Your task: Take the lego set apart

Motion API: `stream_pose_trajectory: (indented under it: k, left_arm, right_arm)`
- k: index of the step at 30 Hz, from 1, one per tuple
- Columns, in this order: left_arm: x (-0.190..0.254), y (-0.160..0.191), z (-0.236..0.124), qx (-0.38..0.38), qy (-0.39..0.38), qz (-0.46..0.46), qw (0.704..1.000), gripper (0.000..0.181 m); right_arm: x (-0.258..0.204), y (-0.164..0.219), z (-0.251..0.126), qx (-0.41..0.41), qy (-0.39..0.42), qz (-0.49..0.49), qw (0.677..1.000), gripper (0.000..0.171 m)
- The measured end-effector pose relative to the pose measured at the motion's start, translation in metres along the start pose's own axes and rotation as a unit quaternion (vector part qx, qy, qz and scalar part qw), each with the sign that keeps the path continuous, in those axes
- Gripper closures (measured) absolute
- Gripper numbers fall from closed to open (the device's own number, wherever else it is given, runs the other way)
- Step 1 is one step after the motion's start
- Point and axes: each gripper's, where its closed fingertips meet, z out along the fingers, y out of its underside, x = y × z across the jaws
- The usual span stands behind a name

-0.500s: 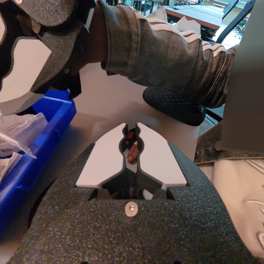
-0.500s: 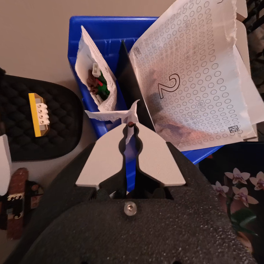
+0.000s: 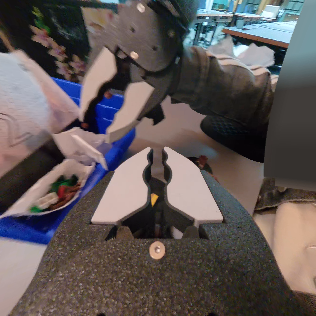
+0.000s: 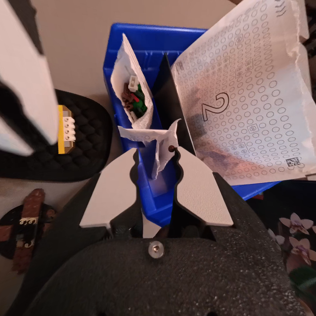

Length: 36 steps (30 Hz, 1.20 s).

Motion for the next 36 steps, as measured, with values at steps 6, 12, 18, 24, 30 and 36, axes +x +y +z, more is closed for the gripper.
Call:
stream_pose_trajectory:
  k: [6,12,18,24,30,36]
  left_arm:
    - [-0.071,-0.033,-0.019,-0.034,-0.166,0.088,0.982,0.181]
    - [-0.083,-0.023,0.023,-0.191,-0.123,0.130,0.965,0.181]
    - [-0.084,-0.003,0.045,-0.262,-0.090,0.141,0.950,0.181]
    - [-0.086,-0.001,0.051,-0.272,-0.102,0.149,0.945,0.181]
    - [-0.092,0.001,0.054,-0.284,-0.108,0.140,0.942,0.181]
    - [-0.094,-0.012,0.042,-0.254,-0.119,0.122,0.952,0.181]
  right_arm:
    - [-0.006,-0.004,-0.003,0.021,-0.042,0.020,0.999,0.105]
    - [-0.010,-0.009,-0.003,0.030,-0.073,0.069,0.994,0.097]
    - [-0.017,-0.006,0.000,0.023,-0.085,0.081,0.993,0.096]
    - [-0.020,-0.005,-0.002,0.030,-0.093,0.088,0.991,0.096]
    - [-0.020,-0.012,-0.008,0.052,-0.095,0.095,0.990,0.095]
    - [-0.018,-0.008,-0.010,0.049,-0.086,0.096,0.990,0.093]
